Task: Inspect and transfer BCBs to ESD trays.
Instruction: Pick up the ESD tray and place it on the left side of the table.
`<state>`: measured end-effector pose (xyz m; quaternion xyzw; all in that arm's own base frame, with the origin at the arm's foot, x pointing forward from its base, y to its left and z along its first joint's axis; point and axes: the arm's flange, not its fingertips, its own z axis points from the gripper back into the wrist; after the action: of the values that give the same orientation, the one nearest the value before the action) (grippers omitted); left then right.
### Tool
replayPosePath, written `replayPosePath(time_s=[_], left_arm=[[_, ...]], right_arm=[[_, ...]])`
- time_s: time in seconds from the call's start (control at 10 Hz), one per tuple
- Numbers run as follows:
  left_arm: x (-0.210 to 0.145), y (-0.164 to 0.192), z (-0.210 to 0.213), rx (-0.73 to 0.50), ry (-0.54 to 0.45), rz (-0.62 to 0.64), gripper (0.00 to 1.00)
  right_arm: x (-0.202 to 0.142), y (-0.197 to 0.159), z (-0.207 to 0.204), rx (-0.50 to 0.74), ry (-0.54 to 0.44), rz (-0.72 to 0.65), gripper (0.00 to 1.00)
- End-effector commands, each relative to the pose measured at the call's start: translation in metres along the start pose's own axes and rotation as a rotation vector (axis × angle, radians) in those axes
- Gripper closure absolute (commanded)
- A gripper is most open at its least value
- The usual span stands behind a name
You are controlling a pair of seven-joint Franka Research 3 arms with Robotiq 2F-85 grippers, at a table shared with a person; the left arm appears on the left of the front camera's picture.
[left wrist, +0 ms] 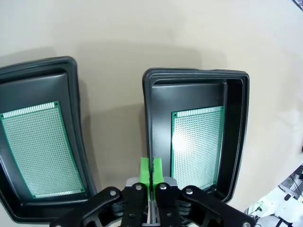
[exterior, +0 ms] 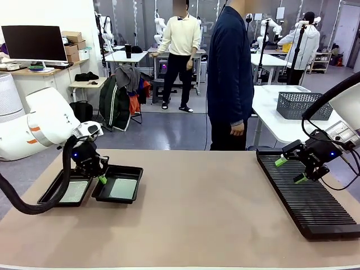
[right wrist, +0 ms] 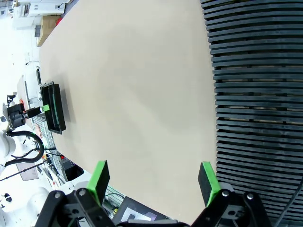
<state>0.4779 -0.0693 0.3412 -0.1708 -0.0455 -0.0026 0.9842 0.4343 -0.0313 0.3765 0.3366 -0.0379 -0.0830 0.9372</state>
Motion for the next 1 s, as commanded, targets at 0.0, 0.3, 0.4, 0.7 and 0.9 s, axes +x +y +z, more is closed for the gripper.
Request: replayPosePath(time_s=[0.0,0.3,0.4,0.7,0.9], left_arm=[[-0.009,0.01,0.003,0.03,-0.015,-0.023,0.97],[-0.01,0.016,-0.004,0.071,-0.03,-0.031,0.97],[-0.009,0.016,-0.006,0.082,-0.037,-0.029,0.97],[-0.008,0.012,-0.015,0.115,-0.034,-0.02,0.97],[-0.007,0.009,-0.019,0.157,-0.037,-0.008,0.97]], right_arm=[[-0.001,0.002,0.001,-0.012,-0.007,-0.019,0.0],[-0.001,0.002,0.001,-0.012,-0.007,-0.019,0.0],[-0.001,0.002,0.001,-0.012,-0.007,-0.019,0.0],[-0.001,0.002,0.001,-0.012,-0.007,-0.019,0.0],[-0.001,0.002,0.001,-0.012,-0.007,-0.019,0.0]])
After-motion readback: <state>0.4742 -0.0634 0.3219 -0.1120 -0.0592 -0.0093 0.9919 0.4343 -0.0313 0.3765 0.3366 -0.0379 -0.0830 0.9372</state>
